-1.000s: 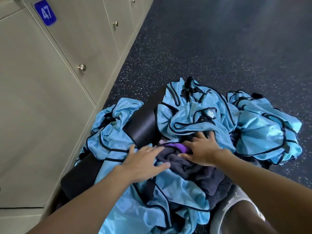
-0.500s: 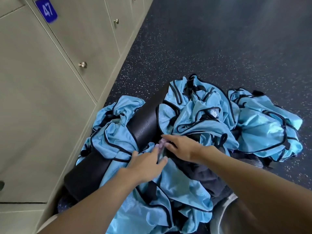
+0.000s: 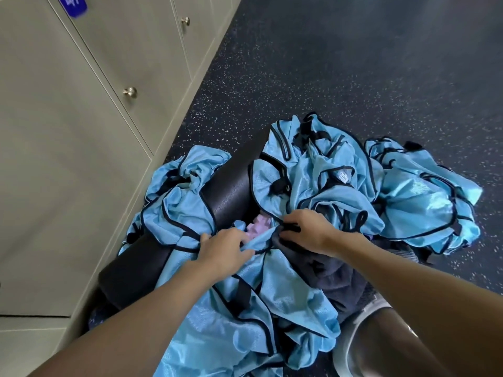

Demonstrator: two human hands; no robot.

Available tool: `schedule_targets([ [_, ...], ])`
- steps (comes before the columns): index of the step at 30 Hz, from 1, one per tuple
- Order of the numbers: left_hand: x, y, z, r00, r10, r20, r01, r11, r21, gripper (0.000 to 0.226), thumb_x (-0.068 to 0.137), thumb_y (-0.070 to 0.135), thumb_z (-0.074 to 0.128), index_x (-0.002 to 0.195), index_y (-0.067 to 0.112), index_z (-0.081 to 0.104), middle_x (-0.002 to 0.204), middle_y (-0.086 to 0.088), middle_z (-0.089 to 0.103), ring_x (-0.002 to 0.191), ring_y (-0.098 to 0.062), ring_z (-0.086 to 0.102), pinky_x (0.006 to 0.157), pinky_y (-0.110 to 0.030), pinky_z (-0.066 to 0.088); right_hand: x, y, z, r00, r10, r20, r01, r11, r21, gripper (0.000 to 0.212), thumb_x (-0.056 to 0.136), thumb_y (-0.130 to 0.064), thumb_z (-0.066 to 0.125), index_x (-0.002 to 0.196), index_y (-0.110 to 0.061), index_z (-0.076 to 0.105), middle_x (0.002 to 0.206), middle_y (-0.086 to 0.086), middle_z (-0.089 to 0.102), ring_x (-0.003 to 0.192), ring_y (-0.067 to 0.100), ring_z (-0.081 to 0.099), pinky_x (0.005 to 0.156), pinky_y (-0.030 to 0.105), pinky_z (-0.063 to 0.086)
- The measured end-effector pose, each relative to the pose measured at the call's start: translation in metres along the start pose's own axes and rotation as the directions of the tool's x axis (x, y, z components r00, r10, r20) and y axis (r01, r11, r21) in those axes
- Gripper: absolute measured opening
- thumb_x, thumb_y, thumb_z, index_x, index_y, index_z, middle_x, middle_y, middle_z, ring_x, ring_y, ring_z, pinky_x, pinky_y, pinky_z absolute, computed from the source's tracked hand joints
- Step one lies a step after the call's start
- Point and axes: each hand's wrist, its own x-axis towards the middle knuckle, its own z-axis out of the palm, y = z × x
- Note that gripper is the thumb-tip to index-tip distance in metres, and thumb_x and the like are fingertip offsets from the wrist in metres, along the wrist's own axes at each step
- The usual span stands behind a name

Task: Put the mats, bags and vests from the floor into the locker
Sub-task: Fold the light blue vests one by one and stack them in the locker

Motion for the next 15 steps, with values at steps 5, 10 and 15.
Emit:
schedule_targets([
  [5,0.001,0.012,-0.016,0.968,0.001,-0.249,-0.028,0.994,-0.104,0.029,0.097,0.037,0.058,0.071,0.025,0.052,0.088,0.009,0.053,0.083,-0.013,0.052,0.103,-0.045,0.026,-0.004,-0.006,-0.013,0.969,0.026,-0.245,0.0,0.995,0.103,0.018,0.091,-0.031,0.063,0.077,-0.022,0.056,0.078,-0.008,0.057,0.083,0.021,0.053,0.078,0.039,0.038],
  [10,0.004,0.017,-0.04,0.956,-0.042,-0.292,-0.005,0.988,-0.156,0.022,0.099,0.035,0.055,0.079,0.025,0.057,0.07,0.007,0.06,0.077,-0.016,0.056,0.098,-0.041,0.034,-0.009,-0.015,-0.028,0.908,0.015,-0.418,0.07,0.98,0.187,0.013,0.091,-0.02,0.066,0.101,-0.012,0.072,0.105,0.002,0.066,0.1,0.024,0.058,0.092,0.044,0.046],
  [15,0.007,0.006,-0.052,0.964,-0.105,-0.245,0.038,0.965,-0.261,0.007,0.094,0.027,0.061,0.089,0.022,0.06,0.09,0.004,0.063,0.09,-0.022,0.062,0.084,-0.041,0.052,-0.016,-0.032,-0.049,0.817,0.12,-0.565,0.113,0.926,0.36,0.013,0.094,-0.012,0.063,0.09,-0.004,0.072,0.093,0.01,0.069,0.086,0.024,0.062,0.08,0.036,0.05],
])
